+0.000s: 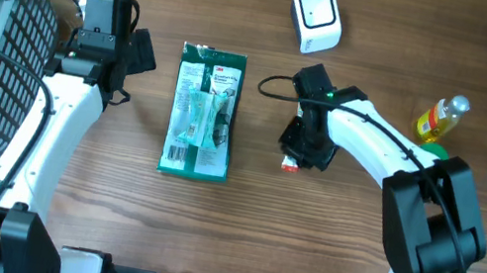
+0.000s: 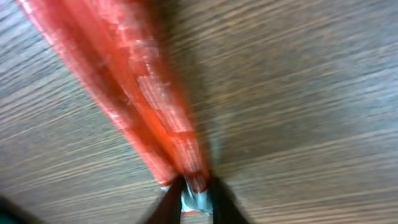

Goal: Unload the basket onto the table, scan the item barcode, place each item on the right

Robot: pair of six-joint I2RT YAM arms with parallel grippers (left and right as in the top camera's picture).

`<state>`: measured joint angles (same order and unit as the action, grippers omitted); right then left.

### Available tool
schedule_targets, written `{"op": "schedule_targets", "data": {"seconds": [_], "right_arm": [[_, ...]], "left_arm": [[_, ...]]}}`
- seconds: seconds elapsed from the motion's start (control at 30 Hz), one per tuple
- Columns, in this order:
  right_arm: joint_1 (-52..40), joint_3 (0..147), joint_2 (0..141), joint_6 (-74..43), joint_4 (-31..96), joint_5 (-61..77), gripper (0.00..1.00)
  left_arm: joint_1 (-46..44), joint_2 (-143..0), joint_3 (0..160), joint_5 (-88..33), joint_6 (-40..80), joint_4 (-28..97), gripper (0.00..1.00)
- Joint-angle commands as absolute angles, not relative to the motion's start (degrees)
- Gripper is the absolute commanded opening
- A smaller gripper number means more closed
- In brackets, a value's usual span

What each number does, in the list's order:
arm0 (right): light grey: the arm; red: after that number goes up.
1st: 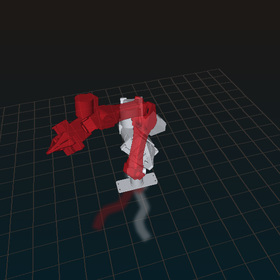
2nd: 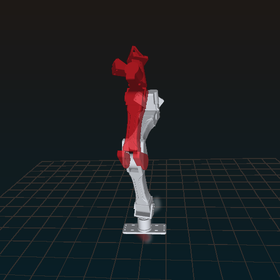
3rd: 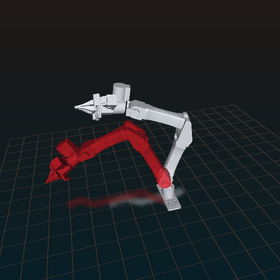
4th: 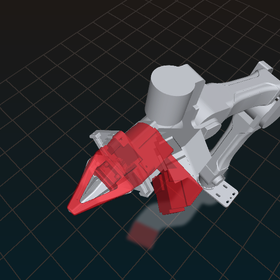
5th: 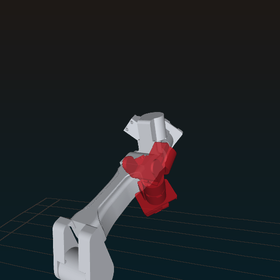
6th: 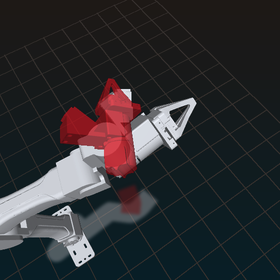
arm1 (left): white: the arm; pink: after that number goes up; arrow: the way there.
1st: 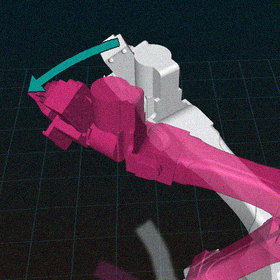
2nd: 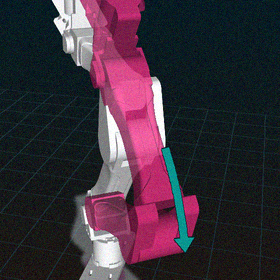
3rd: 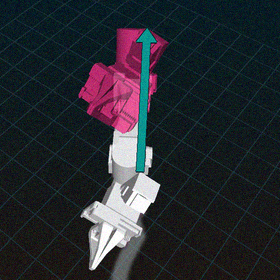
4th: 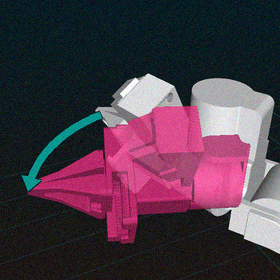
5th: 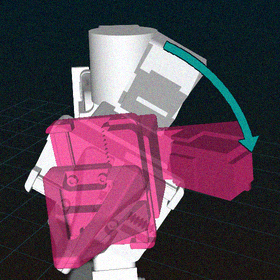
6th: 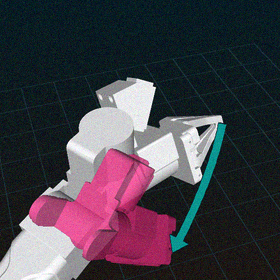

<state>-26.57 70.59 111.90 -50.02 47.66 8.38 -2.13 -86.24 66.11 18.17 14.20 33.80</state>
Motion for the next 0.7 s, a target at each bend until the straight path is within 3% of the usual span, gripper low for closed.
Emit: {"op": "schedule_targets", "data": {"seconds": [0.0,0.33,0.5,0.67], "right_arm": [[-26.6,68.1,113.8,-46.7,47.0,6.0,0.04],[-22.7,71.7,109.5,-24.4,47.5,6.4,0.04],[-21.8,71.8,105.4,-2.3,45.5,6.3,0.04],[-21.8,73.5,102.3,3.4,42.9,2.6,0.04]], "left_arm": [[-1.8,-86.2,66.7,18.7,13.7,33.6,1.0],[-1.8,-86.2,66.7,18.7,13.7,33.6,1.0],[-1.8,-86.2,66.7,18.7,13.7,33.6,1.0],[-1.8,-86.2,66.7,18.7,13.7,33.6,1.0]]}}
